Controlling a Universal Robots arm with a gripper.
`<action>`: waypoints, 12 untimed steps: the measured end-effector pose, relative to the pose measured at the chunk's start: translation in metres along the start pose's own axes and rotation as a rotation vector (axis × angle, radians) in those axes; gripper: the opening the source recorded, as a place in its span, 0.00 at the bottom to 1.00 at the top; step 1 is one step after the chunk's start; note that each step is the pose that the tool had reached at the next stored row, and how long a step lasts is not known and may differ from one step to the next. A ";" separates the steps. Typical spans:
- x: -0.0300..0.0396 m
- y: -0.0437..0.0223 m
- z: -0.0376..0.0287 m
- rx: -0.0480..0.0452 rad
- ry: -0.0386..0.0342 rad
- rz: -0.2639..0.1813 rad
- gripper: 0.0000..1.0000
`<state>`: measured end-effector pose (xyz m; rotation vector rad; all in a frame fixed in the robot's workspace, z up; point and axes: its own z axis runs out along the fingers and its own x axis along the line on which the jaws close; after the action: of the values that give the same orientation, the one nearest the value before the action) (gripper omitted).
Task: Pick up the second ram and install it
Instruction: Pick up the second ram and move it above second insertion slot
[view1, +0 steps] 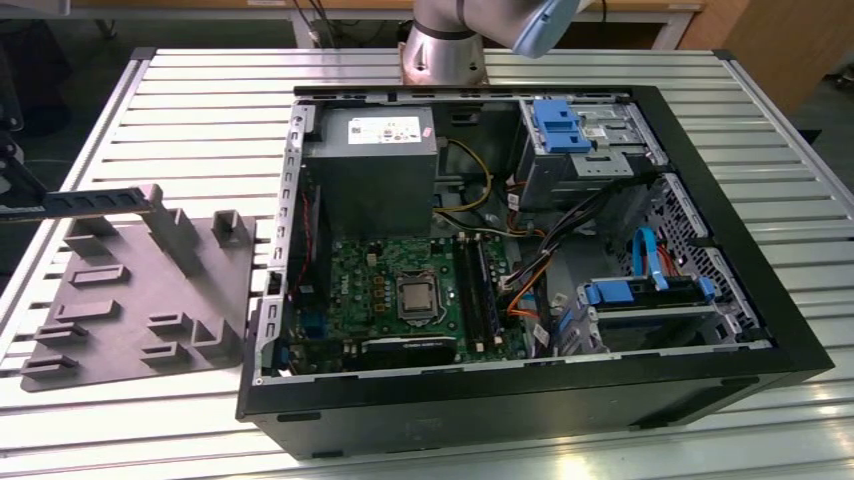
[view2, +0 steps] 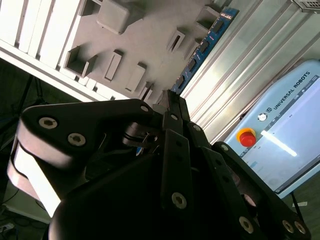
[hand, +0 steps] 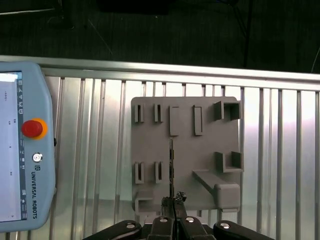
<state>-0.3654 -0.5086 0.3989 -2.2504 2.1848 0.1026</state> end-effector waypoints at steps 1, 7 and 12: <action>0.0000 -0.0003 0.0000 0.0001 0.0000 0.000 0.12; 0.0001 -0.0022 -0.0001 0.0000 -0.0001 0.000 0.12; 0.0001 -0.0038 -0.0001 0.0000 0.0000 0.000 0.12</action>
<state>-0.3616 -0.5086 0.3989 -2.2504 2.1848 0.1026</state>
